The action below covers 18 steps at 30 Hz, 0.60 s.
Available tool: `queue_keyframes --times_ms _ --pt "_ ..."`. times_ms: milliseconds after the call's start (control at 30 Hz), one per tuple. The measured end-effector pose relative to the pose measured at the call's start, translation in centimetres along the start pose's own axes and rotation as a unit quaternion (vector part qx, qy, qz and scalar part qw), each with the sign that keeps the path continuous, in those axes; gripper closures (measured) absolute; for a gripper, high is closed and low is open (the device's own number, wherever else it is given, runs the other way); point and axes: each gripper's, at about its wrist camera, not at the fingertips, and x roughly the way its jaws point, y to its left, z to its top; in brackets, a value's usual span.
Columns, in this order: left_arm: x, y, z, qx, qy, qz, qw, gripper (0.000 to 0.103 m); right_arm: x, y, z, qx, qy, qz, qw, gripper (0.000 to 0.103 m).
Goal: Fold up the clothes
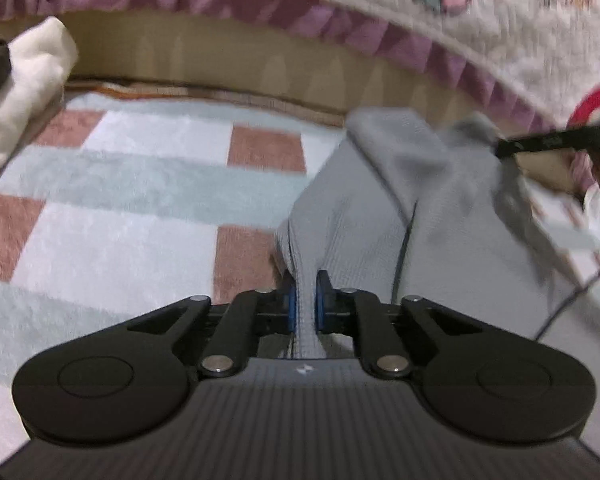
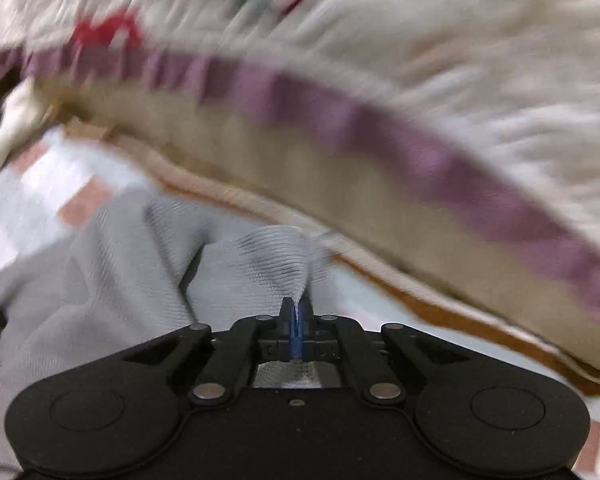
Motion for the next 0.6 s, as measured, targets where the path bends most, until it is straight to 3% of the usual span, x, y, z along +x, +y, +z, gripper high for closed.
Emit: queue_keyframes --times_ms 167,367,533,600 --pt "-1.2 -0.2 0.8 -0.008 -0.025 0.009 0.9996 0.097 -5.7 -3.1 -1.5 0.061 -0.059 -0.057 0.995 0.102" --pt "-0.8 -0.1 0.9 -0.021 -0.014 0.012 0.9996 0.097 -8.3 -7.5 -2.6 0.083 -0.093 -0.154 0.98 0.102" --pt "-0.3 1.0 0.8 -0.063 0.003 -0.015 0.9979 0.097 -6.8 -11.7 -4.1 0.099 -0.064 -0.208 0.971 0.103" --pt "-0.2 1.0 0.7 -0.066 0.003 -0.018 0.9977 0.097 -4.9 -12.5 -4.9 0.091 -0.028 -0.211 0.973 0.102"
